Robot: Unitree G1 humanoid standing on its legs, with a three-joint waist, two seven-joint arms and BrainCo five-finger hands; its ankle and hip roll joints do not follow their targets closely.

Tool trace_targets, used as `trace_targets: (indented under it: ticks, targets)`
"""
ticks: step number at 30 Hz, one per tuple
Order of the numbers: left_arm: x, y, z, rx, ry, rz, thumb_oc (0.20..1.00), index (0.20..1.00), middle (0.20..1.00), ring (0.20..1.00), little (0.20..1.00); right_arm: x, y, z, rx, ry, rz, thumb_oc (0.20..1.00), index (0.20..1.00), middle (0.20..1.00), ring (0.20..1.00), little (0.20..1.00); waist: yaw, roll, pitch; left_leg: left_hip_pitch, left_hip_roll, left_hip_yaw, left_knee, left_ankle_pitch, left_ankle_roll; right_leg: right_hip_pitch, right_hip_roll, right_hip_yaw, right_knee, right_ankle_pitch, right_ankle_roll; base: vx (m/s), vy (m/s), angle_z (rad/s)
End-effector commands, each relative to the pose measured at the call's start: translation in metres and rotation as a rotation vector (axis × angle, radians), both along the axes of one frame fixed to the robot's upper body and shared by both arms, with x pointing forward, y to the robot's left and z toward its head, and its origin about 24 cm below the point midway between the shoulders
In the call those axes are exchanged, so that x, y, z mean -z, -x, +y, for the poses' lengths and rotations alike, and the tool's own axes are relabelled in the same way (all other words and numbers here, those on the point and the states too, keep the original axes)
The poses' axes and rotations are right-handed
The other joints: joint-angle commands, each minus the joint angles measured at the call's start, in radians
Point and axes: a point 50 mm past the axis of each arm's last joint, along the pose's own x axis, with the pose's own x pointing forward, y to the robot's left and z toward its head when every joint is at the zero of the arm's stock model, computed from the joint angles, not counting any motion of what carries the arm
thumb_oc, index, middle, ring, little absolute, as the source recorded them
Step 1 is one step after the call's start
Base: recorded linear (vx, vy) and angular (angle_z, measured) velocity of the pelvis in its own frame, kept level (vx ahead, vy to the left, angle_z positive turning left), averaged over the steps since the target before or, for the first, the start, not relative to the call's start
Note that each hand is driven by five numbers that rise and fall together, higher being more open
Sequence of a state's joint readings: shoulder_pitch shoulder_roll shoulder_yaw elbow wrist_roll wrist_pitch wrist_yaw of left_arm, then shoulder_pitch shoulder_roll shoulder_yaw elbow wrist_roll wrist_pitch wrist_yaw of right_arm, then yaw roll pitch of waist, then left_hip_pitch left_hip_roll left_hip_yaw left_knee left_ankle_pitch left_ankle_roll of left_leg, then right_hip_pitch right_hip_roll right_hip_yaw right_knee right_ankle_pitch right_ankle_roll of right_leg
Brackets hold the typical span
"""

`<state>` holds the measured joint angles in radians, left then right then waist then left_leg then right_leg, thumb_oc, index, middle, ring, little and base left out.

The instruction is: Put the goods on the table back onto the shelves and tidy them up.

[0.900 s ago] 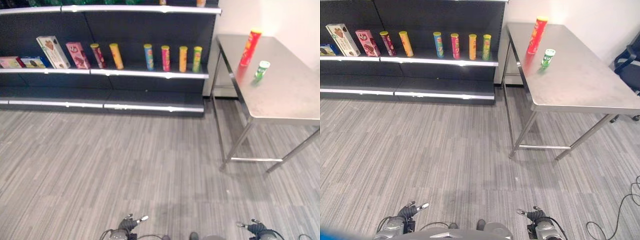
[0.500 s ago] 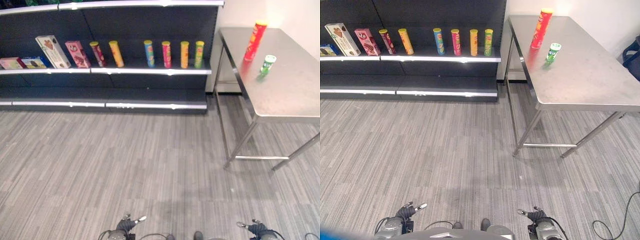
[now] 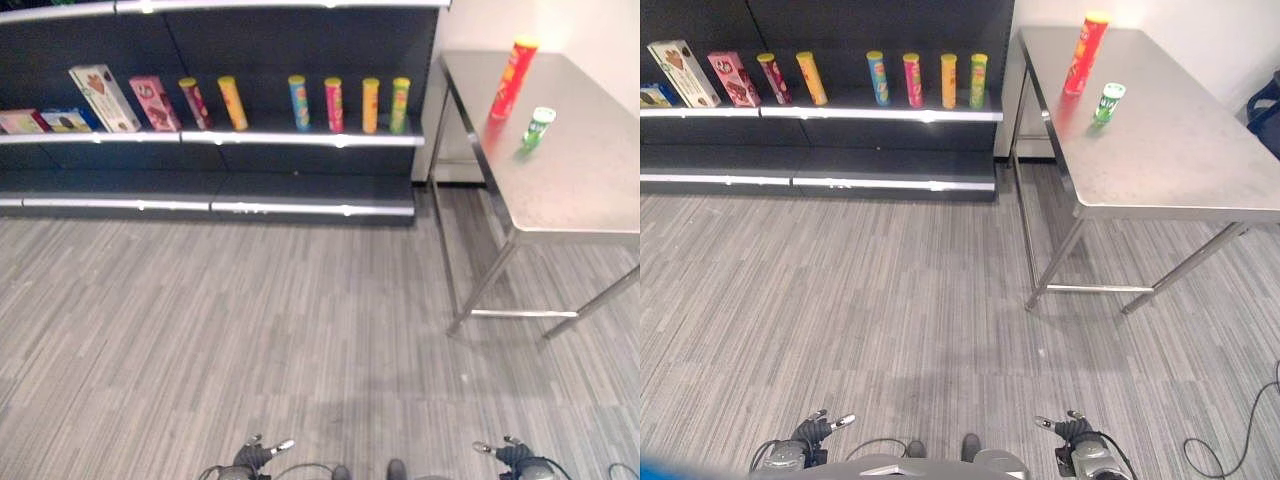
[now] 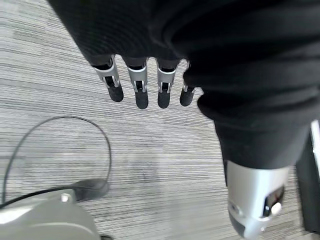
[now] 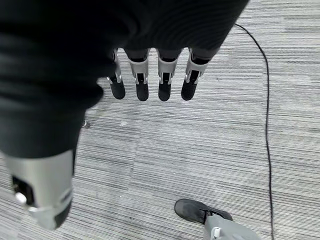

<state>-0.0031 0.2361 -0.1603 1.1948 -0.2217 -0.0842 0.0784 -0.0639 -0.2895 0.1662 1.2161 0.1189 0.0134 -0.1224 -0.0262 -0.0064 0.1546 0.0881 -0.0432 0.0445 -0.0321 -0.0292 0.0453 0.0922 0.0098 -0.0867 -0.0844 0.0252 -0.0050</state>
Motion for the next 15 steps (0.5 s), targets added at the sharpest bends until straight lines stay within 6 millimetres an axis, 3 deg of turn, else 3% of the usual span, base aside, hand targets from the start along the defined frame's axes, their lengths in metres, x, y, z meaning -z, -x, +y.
trace_targets:
  ticks: [1, 5, 6, 7, 8, 10, 12, 15]
  targets:
    - [-0.005, -0.015, 0.009, -0.002, -0.041, -0.034, 1.000, 1.000, 1.000, 1.000, 1.000, -0.006, -0.019, -0.003, -0.040, 0.029, -0.033, 1.000, 1.000, 1.000, 1.000, 1.000, -0.007, -0.037, 0.020, -0.036, 0.024, -0.098, 0.068, -0.112, -0.049, -0.046, -0.137, 0.041, 0.176, -0.156, 0.148, -0.01, 0.085, -0.03]
    - [-0.006, -0.013, 0.012, 0.022, -0.053, -0.017, 1.000, 1.000, 1.000, 1.000, 1.000, -0.008, -0.022, -0.003, -0.036, 0.021, -0.052, 1.000, 1.000, 1.000, 1.000, 1.000, -0.007, -0.032, 0.041, -0.032, 0.004, -0.100, 0.088, -0.132, -0.022, -0.124, -0.154, 0.060, 0.335, -0.148, 0.168, 0.02, 0.142, -0.09]
    - [-0.006, -0.013, 0.014, 0.037, -0.064, -0.012, 1.000, 1.000, 1.000, 1.000, 1.000, -0.009, -0.022, -0.005, -0.034, 0.024, -0.054, 1.000, 1.000, 1.000, 1.000, 1.000, -0.015, -0.030, 0.061, -0.016, -0.011, -0.104, 0.095, -0.141, -0.001, -0.181, -0.169, 0.073, 0.463, -0.070, 0.174, 0.04, 0.155, -0.11]
    - [-0.006, -0.013, 0.014, 0.037, -0.064, -0.012, 1.000, 1.000, 1.000, 1.000, 1.000, -0.009, -0.022, -0.005, -0.034, 0.024, -0.054, 1.000, 1.000, 1.000, 1.000, 1.000, -0.014, -0.030, 0.061, -0.017, -0.012, -0.103, 0.095, -0.142, -0.001, -0.183, -0.170, 0.074, 0.466, -0.071, 0.174, 0.10, 0.190, -0.17]
    - [-0.007, -0.015, 0.016, 0.049, -0.067, -0.012, 1.000, 1.000, 1.000, 1.000, 1.000, -0.008, -0.020, -0.004, -0.032, 0.020, -0.052, 1.000, 1.000, 1.000, 1.000, 1.000, -0.024, -0.024, 0.078, -0.001, -0.015, -0.110, 0.096, -0.147, 0.011, -0.241, -0.165, 0.088, 0.583, -0.023, 0.169, 0.07, 0.085, 0.01]
    - [-0.008, -0.017, 0.017, 0.057, -0.073, -0.020, 1.000, 1.000, 1.000, 1.000, 1.000, -0.007, -0.019, -0.004, -0.028, 0.015, -0.055, 1.000, 1.000, 1.000, 1.000, 1.000, -0.035, -0.013, 0.083, 0.027, -0.005, -0.120, 0.079, -0.154, 0.009, -0.302, -0.146, 0.090, 0.619, -0.038, 0.155, 0.18, 0.085, 0.21]
    - [-0.009, -0.021, 0.016, 0.065, -0.077, -0.031, 1.000, 1.000, 1.000, 1.000, 1.000, -0.008, -0.021, -0.004, -0.027, 0.015, -0.065, 1.000, 1.000, 1.000, 1.000, 1.000, -0.045, -0.009, 0.085, 0.047, -0.001, -0.127, 0.064, -0.163, 0.003, -0.338, -0.129, 0.084, 0.585, -0.057, 0.147, 0.25, 0.006, 0.00]
    - [-0.013, -0.034, 0.014, 0.102, -0.084, -0.063, 1.000, 1.000, 1.000, 1.000, 1.000, -0.013, -0.028, -0.009, -0.044, 0.033, -0.084, 1.000, 1.000, 1.000, 1.000, 1.000, -0.082, -0.025, 0.100, 0.128, -0.016, -0.162, 0.032, -0.208, -0.014, -0.393, -0.097, 0.029, 0.277, -0.026, 0.165, 0.34, -0.081, -0.10]
